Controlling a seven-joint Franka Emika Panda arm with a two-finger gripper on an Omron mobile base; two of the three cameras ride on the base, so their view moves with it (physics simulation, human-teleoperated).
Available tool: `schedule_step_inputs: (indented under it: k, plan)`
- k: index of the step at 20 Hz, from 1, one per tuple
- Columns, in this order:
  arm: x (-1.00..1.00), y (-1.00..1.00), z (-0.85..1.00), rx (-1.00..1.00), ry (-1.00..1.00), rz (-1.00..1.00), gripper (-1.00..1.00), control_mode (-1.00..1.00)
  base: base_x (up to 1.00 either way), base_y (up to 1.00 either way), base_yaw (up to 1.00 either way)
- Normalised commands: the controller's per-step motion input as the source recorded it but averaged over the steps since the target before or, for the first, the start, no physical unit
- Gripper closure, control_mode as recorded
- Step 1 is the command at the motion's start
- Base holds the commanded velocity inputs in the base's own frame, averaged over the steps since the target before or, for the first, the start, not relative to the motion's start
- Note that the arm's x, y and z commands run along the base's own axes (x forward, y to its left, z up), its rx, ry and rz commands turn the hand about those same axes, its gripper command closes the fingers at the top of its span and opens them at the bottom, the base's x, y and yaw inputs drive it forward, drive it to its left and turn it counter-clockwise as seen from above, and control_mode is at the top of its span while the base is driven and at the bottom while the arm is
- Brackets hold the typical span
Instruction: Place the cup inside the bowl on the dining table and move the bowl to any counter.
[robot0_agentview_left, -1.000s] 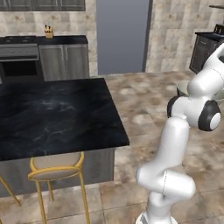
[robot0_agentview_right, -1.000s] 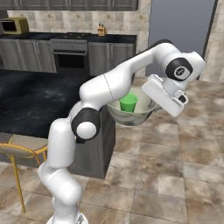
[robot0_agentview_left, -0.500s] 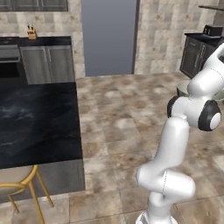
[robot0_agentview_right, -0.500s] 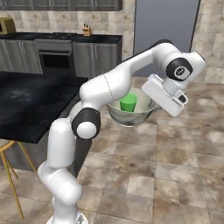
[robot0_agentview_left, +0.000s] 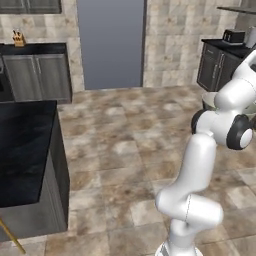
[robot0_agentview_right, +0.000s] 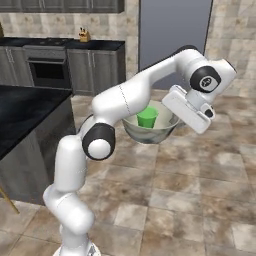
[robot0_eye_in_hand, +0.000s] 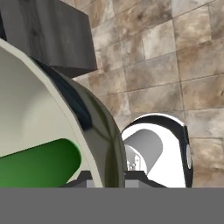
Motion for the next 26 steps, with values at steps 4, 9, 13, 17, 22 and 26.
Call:
schedule_step_inputs:
  k: [4,9,13,17,22,26]
  plan:
    - [0.00,0.00,0.00,0.00,0.00,0.00,1.00,1.00,0.75,-0.63,0.04]
    - [0.00,0.00,0.00,0.00,0.00,0.00,1.00,1.00,0.81,-0.71,0.05]
    - [0.00,0.00,0.00,0.00,0.00,0.00,1.00,1.00,0.53,-0.45,0.05]
    - [0.00,0.00,0.00,0.00,0.00,0.00,1.00,1.00,0.36,-0.17,0.05]
    - [0.00,0.00,0.00,0.00,0.00,0.00,1.00,1.00,0.34,0.00,0.03]
    - [0.00,0.00,0.00,0.00,0.00,0.00,1.00,1.00,0.68,0.08,0.01]
